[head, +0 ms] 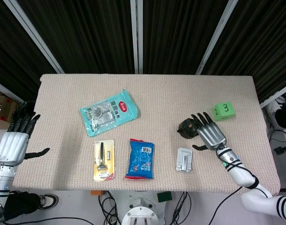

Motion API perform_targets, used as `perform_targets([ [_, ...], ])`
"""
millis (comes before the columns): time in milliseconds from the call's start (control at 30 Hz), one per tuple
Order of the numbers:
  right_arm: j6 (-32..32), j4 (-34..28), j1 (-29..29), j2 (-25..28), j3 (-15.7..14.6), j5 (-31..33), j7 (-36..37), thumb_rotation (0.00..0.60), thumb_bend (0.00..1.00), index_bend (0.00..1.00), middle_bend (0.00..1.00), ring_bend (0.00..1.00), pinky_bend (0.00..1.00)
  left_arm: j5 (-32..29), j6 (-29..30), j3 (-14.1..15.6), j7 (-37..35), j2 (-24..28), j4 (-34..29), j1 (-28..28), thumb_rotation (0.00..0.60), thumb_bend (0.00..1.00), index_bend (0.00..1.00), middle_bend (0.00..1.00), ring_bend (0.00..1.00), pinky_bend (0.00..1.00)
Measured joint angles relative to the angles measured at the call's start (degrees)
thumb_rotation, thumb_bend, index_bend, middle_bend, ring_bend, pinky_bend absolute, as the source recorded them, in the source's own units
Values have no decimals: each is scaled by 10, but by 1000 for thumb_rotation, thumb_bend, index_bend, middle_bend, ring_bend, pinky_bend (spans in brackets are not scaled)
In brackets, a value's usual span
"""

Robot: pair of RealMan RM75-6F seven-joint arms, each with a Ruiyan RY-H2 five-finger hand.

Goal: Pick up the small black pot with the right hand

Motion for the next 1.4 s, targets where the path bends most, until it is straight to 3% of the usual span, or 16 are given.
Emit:
perform_targets([
  [267,4,5,5,-2,-12,-5,9,408,176,0,28,0,0,1,0,2,0,0,-1,0,434,0,61,23,20,132],
  [467,9,4,8,-2,-17,-6,10,407,176,6,116,0,0,2,2,2,-3,1,0,1,432,0,60,23,20,132],
  [733,4,5,16,-4,-21,3,5,407,176,291,307,102,0,4,4,2,-3,2,0,2,437,0,61,23,20,132],
  [933,9,6,19,-8,-22,8,2,407,176,416,360,185,0,4,2,3,-3,1,0,1,441,0,61,23,19,132],
  [1133,12,7,21,-9,-24,13,-4,405,176,463,409,289,0,4,2,3,-1,1,0,0,443,0,61,23,20,132],
  [1400,-1,15,25,-15,-28,25,13,407,176,471,422,312,0,5,3,4,0,0,-1,1,445,0,60,23,19,132],
])
